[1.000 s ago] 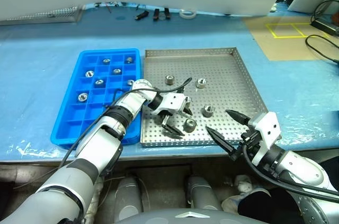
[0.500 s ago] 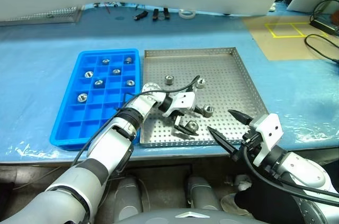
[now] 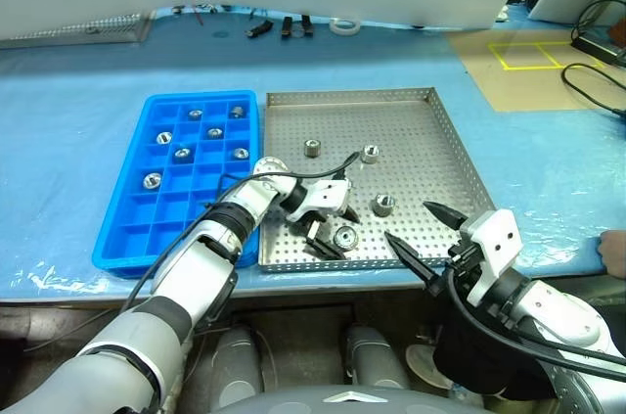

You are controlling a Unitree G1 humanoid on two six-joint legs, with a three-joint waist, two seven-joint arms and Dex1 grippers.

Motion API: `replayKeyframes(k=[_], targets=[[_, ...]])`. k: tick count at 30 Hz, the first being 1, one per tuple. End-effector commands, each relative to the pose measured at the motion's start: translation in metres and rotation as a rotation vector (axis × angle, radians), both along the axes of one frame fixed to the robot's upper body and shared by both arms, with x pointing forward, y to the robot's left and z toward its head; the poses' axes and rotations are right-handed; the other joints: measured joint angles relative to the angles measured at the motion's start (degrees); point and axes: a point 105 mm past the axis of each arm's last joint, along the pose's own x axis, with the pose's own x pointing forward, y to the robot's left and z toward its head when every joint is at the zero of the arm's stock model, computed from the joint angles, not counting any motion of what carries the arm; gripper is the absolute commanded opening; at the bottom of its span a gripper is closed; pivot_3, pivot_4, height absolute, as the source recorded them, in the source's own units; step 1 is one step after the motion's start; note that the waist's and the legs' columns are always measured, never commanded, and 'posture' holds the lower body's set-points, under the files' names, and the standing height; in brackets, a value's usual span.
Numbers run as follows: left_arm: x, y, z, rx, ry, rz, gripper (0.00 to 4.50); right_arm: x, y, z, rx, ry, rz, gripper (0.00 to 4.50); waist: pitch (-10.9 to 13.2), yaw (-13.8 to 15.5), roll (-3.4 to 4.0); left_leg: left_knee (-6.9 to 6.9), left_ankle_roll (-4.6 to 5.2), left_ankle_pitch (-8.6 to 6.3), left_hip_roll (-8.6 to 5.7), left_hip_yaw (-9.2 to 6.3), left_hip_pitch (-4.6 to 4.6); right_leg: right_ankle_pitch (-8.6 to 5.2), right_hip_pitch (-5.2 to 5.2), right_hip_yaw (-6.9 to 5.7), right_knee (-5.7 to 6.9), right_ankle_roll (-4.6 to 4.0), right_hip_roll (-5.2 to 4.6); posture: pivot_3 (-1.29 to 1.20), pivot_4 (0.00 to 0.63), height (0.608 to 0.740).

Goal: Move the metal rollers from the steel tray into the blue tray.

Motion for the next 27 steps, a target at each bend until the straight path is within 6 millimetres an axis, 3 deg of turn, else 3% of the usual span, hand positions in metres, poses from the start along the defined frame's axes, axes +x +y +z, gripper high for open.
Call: replayKeyframes(k=[1,4,6,10,16,20,27], targets=[[0.002,-0.005,0.010,-0.044,0.005,0.000,3.73,-0.001,0.002,0.005,-0.012,-0.031,0.014,4.50,0.00,0.01,0.00,0.00,0.00,0.00,0.00,0.00,0.00,0.00,0.00,0.00,0.00,0.00,0.00,-0.52,0.150,0.740],[0.001,-0.004,0.009,-0.039,-0.004,-0.006,2.80,-0.001,0.002,0.005,-0.014,-0.029,0.015,4.50,0.00,0.01,0.00,-0.02,0.00,0.00,0.00,0.00,0.00,0.00,-0.01,0.00,-0.02,0.00,0.00,-0.52,0.150,0.740],[-0.002,-0.001,0.007,-0.038,-0.002,-0.021,2.80,-0.001,0.001,0.004,-0.016,-0.029,0.016,4.50,0.00,0.01,0.00,-0.02,0.01,0.00,0.00,0.00,0.00,0.00,-0.01,0.00,-0.02,0.00,0.00,-0.52,0.150,0.740],[0.005,-0.002,0.007,-0.053,-0.031,0.033,1.95,0.000,0.002,0.005,-0.016,-0.030,0.021,4.50,0.00,0.02,0.00,-0.02,0.01,-0.01,0.00,0.01,0.00,0.00,-0.01,0.01,-0.02,0.00,0.00,-0.51,0.150,0.740],[0.010,-0.001,0.025,-0.125,0.009,0.061,1.78,-0.002,0.008,0.006,0.012,-0.011,0.077,4.50,0.00,0.12,0.00,-0.02,0.01,-0.01,0.00,0.01,-0.01,0.00,-0.02,0.00,-0.03,0.00,0.00,-0.48,0.150,0.740],[0.028,0.003,0.041,-0.179,-0.052,0.168,1.75,0.001,0.011,0.008,0.005,-0.009,0.128,4.50,0.00,0.16,0.00,-0.03,0.01,-0.01,0.00,0.01,-0.01,0.00,-0.03,0.00,-0.03,0.00,0.00,-0.43,0.150,0.740],[0.049,0.030,0.082,-0.364,-0.103,0.407,1.75,0.016,0.026,0.018,-0.018,-0.026,0.295,4.50,0.01,0.40,0.00,-0.01,0.01,0.00,0.01,0.01,0.01,0.00,-0.02,-0.01,0.03,-0.01,0.01,-0.26,0.150,0.740]])
